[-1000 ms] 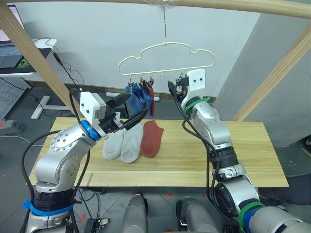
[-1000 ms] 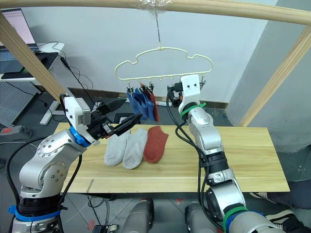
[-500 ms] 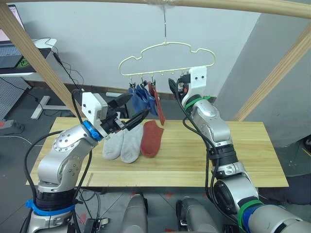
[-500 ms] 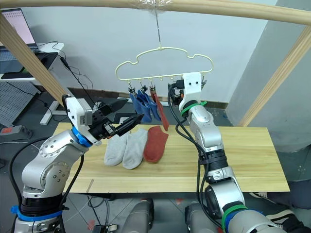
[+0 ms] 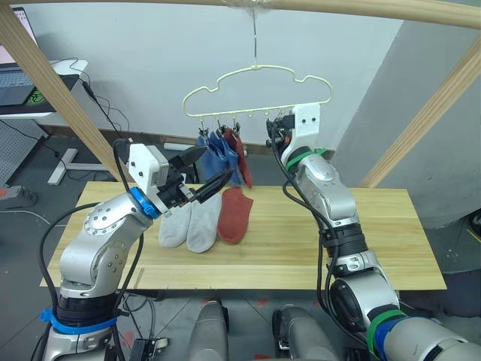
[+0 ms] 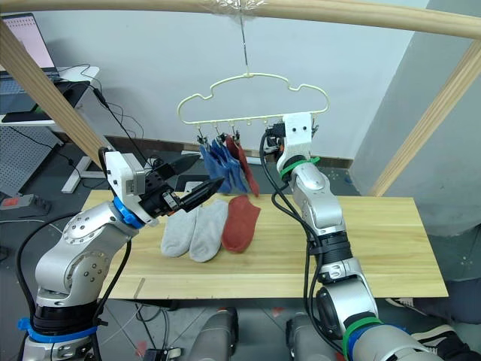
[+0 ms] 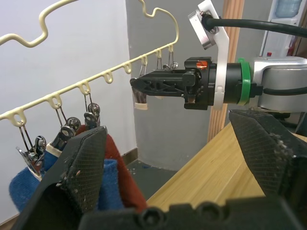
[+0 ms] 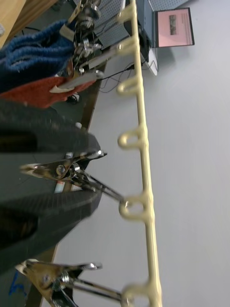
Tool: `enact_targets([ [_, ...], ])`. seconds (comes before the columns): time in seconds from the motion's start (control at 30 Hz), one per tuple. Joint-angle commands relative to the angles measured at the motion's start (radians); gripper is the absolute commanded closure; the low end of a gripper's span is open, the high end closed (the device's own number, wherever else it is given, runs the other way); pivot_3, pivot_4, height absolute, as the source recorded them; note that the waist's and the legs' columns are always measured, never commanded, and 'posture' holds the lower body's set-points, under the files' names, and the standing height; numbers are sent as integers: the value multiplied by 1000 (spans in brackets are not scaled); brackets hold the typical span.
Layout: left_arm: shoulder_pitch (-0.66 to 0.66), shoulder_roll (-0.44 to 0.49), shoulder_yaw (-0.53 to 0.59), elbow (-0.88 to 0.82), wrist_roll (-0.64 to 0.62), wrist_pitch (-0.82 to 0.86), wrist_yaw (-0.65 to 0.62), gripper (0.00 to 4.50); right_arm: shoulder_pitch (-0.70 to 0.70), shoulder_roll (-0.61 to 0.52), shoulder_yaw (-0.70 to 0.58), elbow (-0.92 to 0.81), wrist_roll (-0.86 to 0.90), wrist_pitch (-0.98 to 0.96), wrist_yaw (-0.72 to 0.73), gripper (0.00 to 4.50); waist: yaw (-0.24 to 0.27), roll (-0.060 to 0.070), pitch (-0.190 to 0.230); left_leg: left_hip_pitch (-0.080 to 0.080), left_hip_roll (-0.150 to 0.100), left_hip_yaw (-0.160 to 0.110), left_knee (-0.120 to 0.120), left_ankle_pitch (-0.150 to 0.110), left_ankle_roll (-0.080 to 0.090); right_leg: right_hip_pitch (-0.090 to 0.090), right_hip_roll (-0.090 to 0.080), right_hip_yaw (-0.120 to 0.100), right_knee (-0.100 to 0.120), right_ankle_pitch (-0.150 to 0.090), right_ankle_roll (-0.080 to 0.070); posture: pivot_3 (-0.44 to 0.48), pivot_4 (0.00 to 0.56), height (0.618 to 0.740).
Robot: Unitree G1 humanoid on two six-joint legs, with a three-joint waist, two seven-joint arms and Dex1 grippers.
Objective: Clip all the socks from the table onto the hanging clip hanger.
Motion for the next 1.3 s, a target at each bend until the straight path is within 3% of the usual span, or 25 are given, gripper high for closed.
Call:
enact_targets([
  [0.03, -14, -2, -1, -43, -2, -4, 0, 0, -30, -2, -17, -19, 15, -21, -4, 4485, 0, 0, 0, 0, 0, 0, 0, 0, 0, 0, 0, 0, 0, 0, 0, 133, 208, 740],
  [0.27, 13, 13, -24, -35, 34, 7, 9, 0, -27, -15, -21, -29, 29, -7, 1, 4485, 0, 0, 0, 0, 0, 0, 0, 0, 0, 0, 0, 0, 0, 0, 0, 131, 211, 740],
  [0.5, 41, 41, -191, 130, 298, -22, 56, 0, -20, -71, -9, -74, 32, 45, 53, 4485, -2, 2, 1, 0, 0, 0, 0, 0, 0, 0, 0, 0, 0, 0, 0, 111, 214, 740],
  [0.67, -48, -66, -330, 363, 451, -75, 86, 0, -13, -96, -6, -105, 35, 78, 73, 4485, 0, 2, 1, 0, 0, 1, 0, 0, 0, 0, 0, 0, 0, 0, 0, 77, 213, 740],
  [0.87, -233, -217, -398, 754, 589, -195, 135, 0, 3, -98, -1, -155, 32, 124, 67, 4485, -4, 2, 1, -1, -1, 2, 0, 0, 0, -1, 0, 1, 0, 0, 0, 32, 224, 740],
  [1.1, -398, -303, -401, 1148, 700, -292, 209, 0, 24, -106, -3, -216, 27, 173, 55, 4485, -18, 2, 1, -6, -1, 3, 1, 0, 1, -7, 1, 1, 1, 0, 0, -11, 232, 740],
  [1.17, -414, -315, -398, 1207, 713, -300, 210, 0, 29, -107, -3, -230, 26, 184, 52, 4485, -19, 2, 1, -14, -1, 4, 2, 0, 1, -16, 1, 1, 5, 0, 0, -19, 232, 740],
  [1.3, -430, -330, -380, 1267, 715, -305, 188, 0, 37, -108, -3, -251, 25, 200, 50, 4485, -20, 2, 1, -14, -1, 4, 3, 0, 1, -17, 1, 1, 7, 0, 0, -22, 231, 740],
])
